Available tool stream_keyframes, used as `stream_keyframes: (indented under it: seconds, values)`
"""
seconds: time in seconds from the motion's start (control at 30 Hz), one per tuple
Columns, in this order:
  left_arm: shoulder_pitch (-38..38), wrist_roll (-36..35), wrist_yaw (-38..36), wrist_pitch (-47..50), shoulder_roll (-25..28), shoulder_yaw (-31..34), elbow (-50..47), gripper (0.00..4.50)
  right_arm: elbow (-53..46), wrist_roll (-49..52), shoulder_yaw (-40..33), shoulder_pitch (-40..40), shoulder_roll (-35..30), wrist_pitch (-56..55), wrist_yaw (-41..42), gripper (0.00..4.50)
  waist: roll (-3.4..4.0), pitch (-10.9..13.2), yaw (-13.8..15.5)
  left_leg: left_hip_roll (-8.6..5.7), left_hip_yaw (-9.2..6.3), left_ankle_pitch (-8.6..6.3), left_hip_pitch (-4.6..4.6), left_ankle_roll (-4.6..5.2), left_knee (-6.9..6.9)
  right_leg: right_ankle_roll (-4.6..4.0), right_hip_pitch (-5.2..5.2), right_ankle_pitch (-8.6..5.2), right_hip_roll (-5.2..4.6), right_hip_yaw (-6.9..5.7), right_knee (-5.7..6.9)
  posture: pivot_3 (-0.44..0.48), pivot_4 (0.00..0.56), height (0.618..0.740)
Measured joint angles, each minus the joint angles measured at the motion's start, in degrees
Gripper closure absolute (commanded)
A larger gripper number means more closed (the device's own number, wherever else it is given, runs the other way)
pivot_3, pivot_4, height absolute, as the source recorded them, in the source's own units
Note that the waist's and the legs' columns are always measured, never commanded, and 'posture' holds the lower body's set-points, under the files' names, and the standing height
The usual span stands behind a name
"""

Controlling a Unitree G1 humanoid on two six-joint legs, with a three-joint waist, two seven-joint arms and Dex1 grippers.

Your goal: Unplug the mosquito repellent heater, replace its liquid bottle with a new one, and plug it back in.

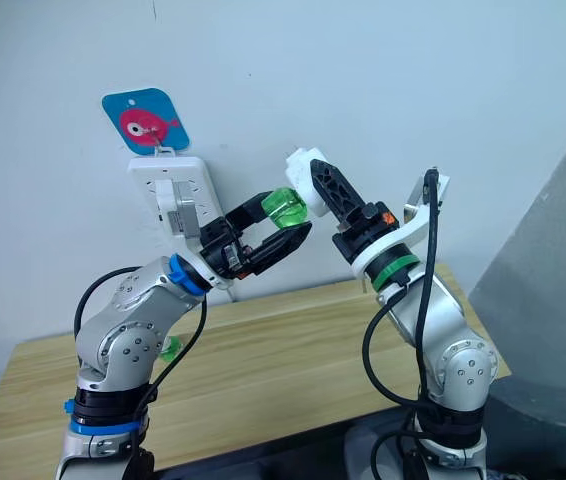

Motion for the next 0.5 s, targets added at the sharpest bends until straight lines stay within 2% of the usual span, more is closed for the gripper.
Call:
stream_keyframes:
  seconds: [0.5]
  values:
    - [-0.04,0.76,0.32,-1.17,-0.43,-0.08,0.00,0.00,0.04,1.68,2.09,0.65,-1.95,-3.85,-0.41,1.57,-0.01,-0.01,0.06,0.00,0.00,0.00,0.00,0.00,0.01,0.00,0.00,0.00,0.00,0.01,0.01,-0.284,0.058,0.734]
